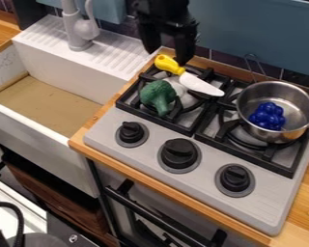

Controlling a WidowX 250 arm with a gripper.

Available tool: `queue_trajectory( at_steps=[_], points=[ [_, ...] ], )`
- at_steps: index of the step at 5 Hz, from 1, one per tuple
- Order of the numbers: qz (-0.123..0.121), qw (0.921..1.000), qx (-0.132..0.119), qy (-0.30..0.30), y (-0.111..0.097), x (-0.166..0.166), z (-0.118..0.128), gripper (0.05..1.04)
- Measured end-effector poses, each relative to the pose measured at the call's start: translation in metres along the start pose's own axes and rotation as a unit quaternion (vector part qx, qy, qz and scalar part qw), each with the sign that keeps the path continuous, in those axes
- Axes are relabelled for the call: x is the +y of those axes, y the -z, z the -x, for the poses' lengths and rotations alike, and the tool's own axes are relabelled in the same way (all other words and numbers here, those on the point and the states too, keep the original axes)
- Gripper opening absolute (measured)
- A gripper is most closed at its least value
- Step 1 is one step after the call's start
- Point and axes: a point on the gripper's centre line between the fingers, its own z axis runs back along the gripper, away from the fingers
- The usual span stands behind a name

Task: Put the green broccoli into the silver pot.

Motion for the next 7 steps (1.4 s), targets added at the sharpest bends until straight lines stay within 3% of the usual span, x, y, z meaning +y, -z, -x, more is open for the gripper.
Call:
queue_trajectory(
  at_steps=[1,2,3,5,6,7],
  points=[
    [0.003,0.9981,0.052,0.033,0.022,0.003,0.01,1.001],
    [0.019,0.9968,0.05,0.058,0.031,0.005,0.01,1.001],
    [0.011,0.9965,0.034,0.076,0.035,0.011,0.009,1.001],
    [-0.013,0.9954,0.023,0.092,0.049,0.015,0.017,1.001],
    [-0.016,0.9944,0.024,0.102,0.054,0.016,0.02,0.955],
    [-0.014,0.995,0.024,0.096,0.056,0.016,0.019,0.696]
  ],
)
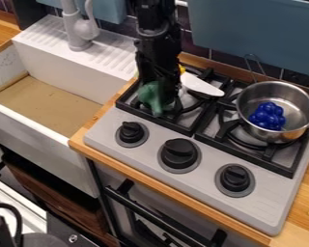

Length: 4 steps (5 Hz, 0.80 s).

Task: Put the green broccoli into the silver pot.

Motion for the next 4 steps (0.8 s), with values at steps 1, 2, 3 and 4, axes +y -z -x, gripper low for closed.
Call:
queue_trajectory(
  at_steps=[1,2,3,4],
  points=[
    [0.005,1.0,0.0,-0.006,-0.001,0.0,-0.003,0.591],
    [0.015,0.9996,-0.009,-0.022,-0.001,0.0,-0.004,0.576],
    [0.025,0.9989,0.001,-0.039,-0.004,-0.001,-0.003,0.576],
    [0.033,0.9965,0.003,-0.077,-0.013,-0.003,-0.001,0.554]
  ],
)
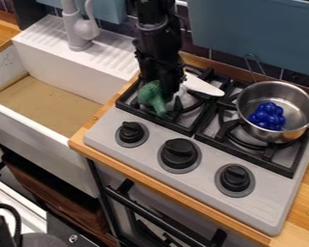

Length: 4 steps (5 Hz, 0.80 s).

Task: Put the green broccoli into the silver pot.

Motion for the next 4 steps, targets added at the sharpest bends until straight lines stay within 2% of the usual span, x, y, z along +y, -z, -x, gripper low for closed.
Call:
queue_trajectory(
  at_steps=[1,2,3,4],
  points=[
    [-0.002,0.9988,-0.013,-0.047,-0.024,-0.003,-0.008,0.31],
    [0.0,0.9959,-0.018,-0.089,-0.041,-0.018,-0.017,0.124],
    [0.007,0.9946,-0.01,-0.103,-0.048,-0.038,-0.024,0.052],
    [-0.002,0.9934,-0.022,-0.113,-0.048,-0.047,-0.031,0.052]
  ],
)
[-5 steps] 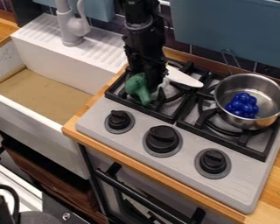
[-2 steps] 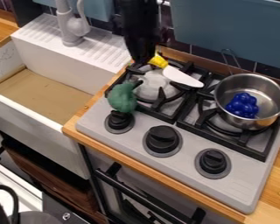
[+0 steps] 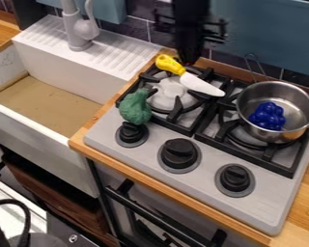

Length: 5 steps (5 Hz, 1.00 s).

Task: Put the green broccoli into the silver pot.

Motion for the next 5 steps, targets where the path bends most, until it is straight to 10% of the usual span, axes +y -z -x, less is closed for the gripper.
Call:
queue_trajectory(
  at_steps=[2,5],
  points=[
    [-0.005,0.9999,-0.004,-0.011,0.0,0.002,-0.001,0.072],
    [-0.024,0.999,0.017,0.034,-0.002,0.046,0.009,0.757]
  ],
)
